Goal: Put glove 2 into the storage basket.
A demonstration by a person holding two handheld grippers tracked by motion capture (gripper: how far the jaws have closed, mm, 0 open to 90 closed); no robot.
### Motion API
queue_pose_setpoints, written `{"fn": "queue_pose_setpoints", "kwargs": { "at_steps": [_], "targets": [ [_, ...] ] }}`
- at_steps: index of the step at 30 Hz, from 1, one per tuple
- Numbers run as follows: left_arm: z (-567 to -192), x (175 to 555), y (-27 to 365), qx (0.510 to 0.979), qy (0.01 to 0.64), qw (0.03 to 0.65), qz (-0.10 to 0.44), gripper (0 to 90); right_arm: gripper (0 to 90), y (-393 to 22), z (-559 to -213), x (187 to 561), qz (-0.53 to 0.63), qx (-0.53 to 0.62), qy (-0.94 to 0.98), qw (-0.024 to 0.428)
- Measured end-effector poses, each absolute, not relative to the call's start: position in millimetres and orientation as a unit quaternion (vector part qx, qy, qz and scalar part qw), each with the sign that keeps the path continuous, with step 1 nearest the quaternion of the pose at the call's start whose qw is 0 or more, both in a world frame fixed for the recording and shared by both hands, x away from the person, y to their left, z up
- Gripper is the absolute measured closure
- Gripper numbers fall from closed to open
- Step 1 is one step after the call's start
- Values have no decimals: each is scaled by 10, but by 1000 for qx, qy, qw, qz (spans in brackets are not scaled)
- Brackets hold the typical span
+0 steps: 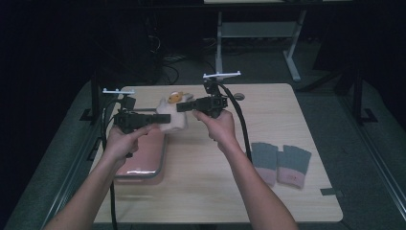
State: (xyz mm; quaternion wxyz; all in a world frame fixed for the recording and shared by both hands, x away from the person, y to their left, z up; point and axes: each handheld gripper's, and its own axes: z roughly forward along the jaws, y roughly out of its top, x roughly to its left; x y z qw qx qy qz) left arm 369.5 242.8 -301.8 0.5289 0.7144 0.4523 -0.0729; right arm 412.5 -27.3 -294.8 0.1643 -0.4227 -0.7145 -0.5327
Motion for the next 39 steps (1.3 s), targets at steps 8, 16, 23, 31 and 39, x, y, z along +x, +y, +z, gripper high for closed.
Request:
{"fn": "queue_pose_setpoints", "kwargs": {
  "at_steps": [8,16,23,31,39],
  "targets": [
    [-3024,3687,2640,707,462,531,-71,696,828,-82,-2981,4151,-541,-420,-708,174],
    [-3014,3670,2803,704,467,531,-68,696,827,86,-2982,4169,-541,-414,-710,182],
    [-3037,3647,2934,697,473,533,-76,694,827,206,-3002,4193,-537,-404,-716,189],
    [-3039,3611,3086,694,487,525,-70,694,827,368,-3054,4234,-537,-399,-715,204],
    [-3130,3569,3231,688,507,515,-72,694,827,543,-3178,4261,-529,-400,-715,220]
  ]
}}
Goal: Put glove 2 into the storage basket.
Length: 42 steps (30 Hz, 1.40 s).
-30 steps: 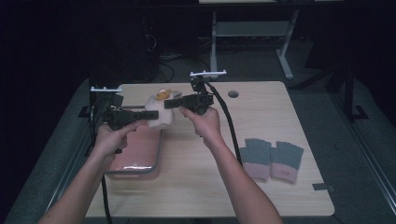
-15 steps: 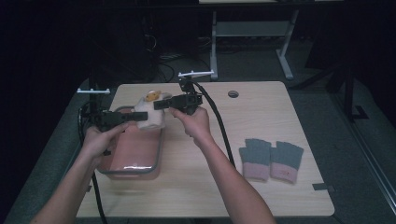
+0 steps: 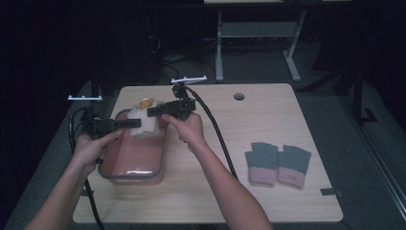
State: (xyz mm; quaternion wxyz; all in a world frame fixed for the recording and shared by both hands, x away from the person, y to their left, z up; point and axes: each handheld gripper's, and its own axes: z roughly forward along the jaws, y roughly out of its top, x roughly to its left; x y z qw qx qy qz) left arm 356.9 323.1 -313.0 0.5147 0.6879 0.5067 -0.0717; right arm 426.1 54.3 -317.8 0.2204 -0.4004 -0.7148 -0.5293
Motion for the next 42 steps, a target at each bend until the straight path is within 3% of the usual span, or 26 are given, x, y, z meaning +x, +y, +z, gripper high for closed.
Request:
{"fn": "queue_pose_setpoints", "kwargs": {
  "at_steps": [27,42],
  "targets": [
    [-3664,3510,3406,717,555,416,-75,694,825,948,-3912,4265,-461,-428,-735,253],
    [-3772,3455,3361,737,553,383,-62,694,820,1004,-4046,4177,-437,-432,-750,243]
  ]
}}
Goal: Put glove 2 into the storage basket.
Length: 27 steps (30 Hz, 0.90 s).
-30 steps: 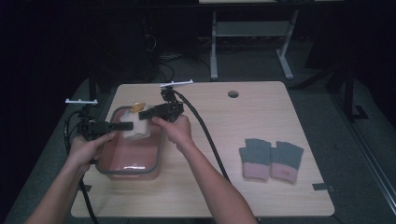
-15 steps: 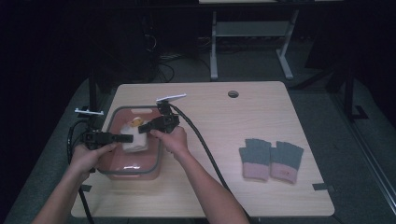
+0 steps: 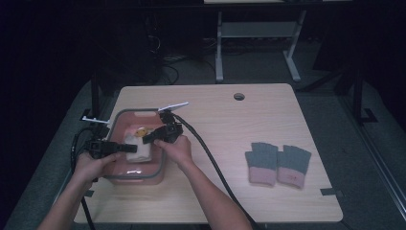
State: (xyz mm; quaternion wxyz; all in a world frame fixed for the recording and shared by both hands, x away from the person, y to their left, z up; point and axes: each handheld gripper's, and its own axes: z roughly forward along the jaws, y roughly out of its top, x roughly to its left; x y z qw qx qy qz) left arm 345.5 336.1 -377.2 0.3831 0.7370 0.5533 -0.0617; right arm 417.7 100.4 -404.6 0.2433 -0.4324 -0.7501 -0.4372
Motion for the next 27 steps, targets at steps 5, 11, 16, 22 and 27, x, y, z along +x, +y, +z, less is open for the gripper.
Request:
{"fn": "queue_pose_setpoints", "kwargs": {
  "at_steps": [5,11,16,22,27],
  "targets": [
    [-3794,3449,3370,738,556,377,-62,695,813,1028,-4059,4160,-432,-432,-756,236],
    [-3851,3455,3374,738,560,372,-62,695,790,1032,-4051,4146,-422,-429,-768,219],
    [-3895,3468,3355,744,565,353,-50,695,783,1009,-4032,4131,-410,-428,-778,206],
    [-3923,3474,3315,750,569,334,-43,695,770,965,-3993,4111,-404,-428,-785,194],
    [-3968,3481,3285,764,563,312,-40,694,760,907,-3964,4106,-408,-432,-782,187]
  ]
}}
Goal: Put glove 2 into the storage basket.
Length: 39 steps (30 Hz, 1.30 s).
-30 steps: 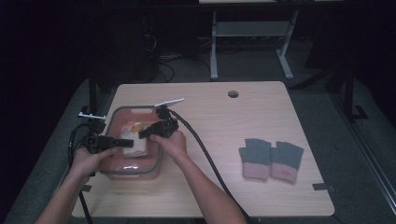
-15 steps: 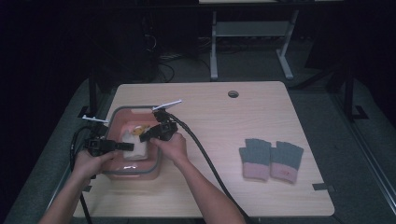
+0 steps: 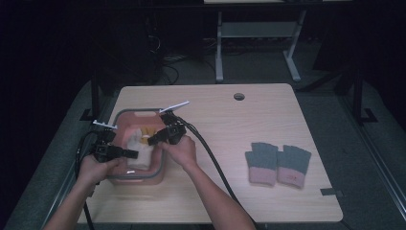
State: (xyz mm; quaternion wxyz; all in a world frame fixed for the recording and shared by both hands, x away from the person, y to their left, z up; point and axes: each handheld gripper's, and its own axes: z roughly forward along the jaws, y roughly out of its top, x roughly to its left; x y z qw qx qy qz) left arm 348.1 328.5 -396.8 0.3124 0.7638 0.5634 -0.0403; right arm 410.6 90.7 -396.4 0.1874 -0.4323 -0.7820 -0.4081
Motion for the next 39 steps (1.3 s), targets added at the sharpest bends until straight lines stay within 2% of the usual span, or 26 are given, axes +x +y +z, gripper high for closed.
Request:
{"fn": "queue_pose_setpoints", "kwargs": {
  "at_steps": [5,9,16,22,25,31,39],
  "targets": [
    [-3990,3495,3263,769,564,299,-37,683,760,878,-3929,4097,-408,-428,-785,184],
    [-3937,3496,3267,770,568,291,-17,622,760,850,-3908,4095,-415,-428,-782,182],
    [-3779,3509,3346,757,581,299,9,581,760,806,-3851,4084,-425,-426,-779,177],
    [-3815,3520,3279,769,573,284,15,715,743,755,-3821,4088,-428,-425,-778,176],
    [-3890,3540,3197,779,570,259,18,746,743,748,-3819,4087,-429,-424,-778,176],
    [-3973,3576,3080,805,556,202,34,752,735,731,-3825,4092,-428,-423,-778,181],
    [-3877,3550,3131,792,563,233,33,726,724,675,-3796,4071,-432,-422,-776,183]
  ]
}}
